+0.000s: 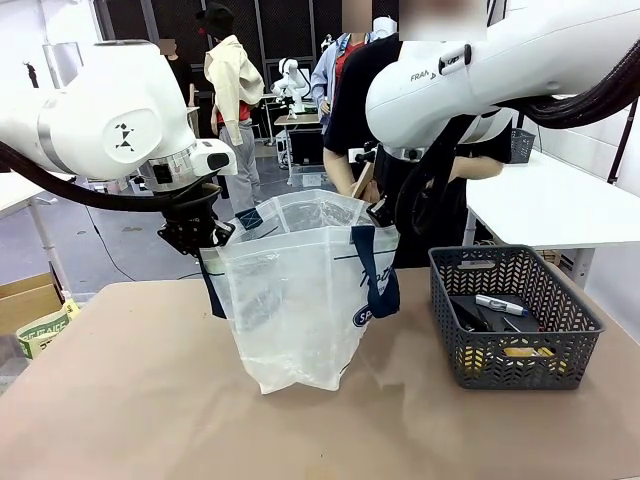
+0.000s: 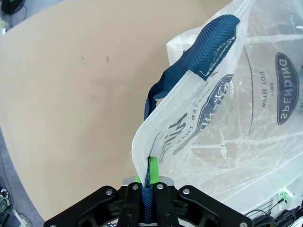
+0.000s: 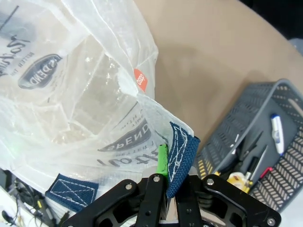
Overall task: Transfer purchased items from the store into the shopping bag.
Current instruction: Move the Reusable shopping bag to the right side of the table.
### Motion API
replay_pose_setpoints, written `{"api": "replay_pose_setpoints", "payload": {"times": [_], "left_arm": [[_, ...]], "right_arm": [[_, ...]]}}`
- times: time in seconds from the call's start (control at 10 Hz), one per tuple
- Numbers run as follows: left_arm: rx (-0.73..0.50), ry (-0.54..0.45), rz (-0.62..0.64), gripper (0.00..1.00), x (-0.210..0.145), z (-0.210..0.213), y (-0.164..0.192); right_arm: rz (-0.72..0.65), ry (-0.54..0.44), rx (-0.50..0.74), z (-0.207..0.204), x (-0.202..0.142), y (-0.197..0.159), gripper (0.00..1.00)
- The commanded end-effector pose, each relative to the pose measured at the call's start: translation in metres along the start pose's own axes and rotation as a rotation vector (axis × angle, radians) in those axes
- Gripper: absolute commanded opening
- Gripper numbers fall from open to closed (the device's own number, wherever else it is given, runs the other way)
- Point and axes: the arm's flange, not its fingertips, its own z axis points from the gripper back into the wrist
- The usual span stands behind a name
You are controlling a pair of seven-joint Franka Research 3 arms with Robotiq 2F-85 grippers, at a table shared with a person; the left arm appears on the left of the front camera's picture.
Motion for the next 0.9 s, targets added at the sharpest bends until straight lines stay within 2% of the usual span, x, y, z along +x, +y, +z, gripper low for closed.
{"api": "replay_pose_setpoints", "payload": {"times": [0.0, 0.3, 0.5, 0.8], "left_arm": [[0.048, 0.015, 0.006, 0.00, 0.003, 0.001, 0.010], [0.033, 0.016, 0.010, 0.00, 0.006, 0.001, 0.012], [-0.003, 0.000, 0.000, 0.00, 0.004, 0.000, 0.000], [-0.003, 0.000, 0.000, 0.00, 0.004, 0.000, 0.000]], "right_arm": [[-0.004, 0.063, -0.046, 0.002, 0.001, -0.008, 0.00], [-0.003, 0.081, -0.051, 0.001, 0.002, -0.011, 0.00], [0.004, 0.043, -0.005, 0.000, -0.001, 0.000, 0.00], [0.004, 0.043, -0.005, 0.000, -0.001, 0.000, 0.00]]}}
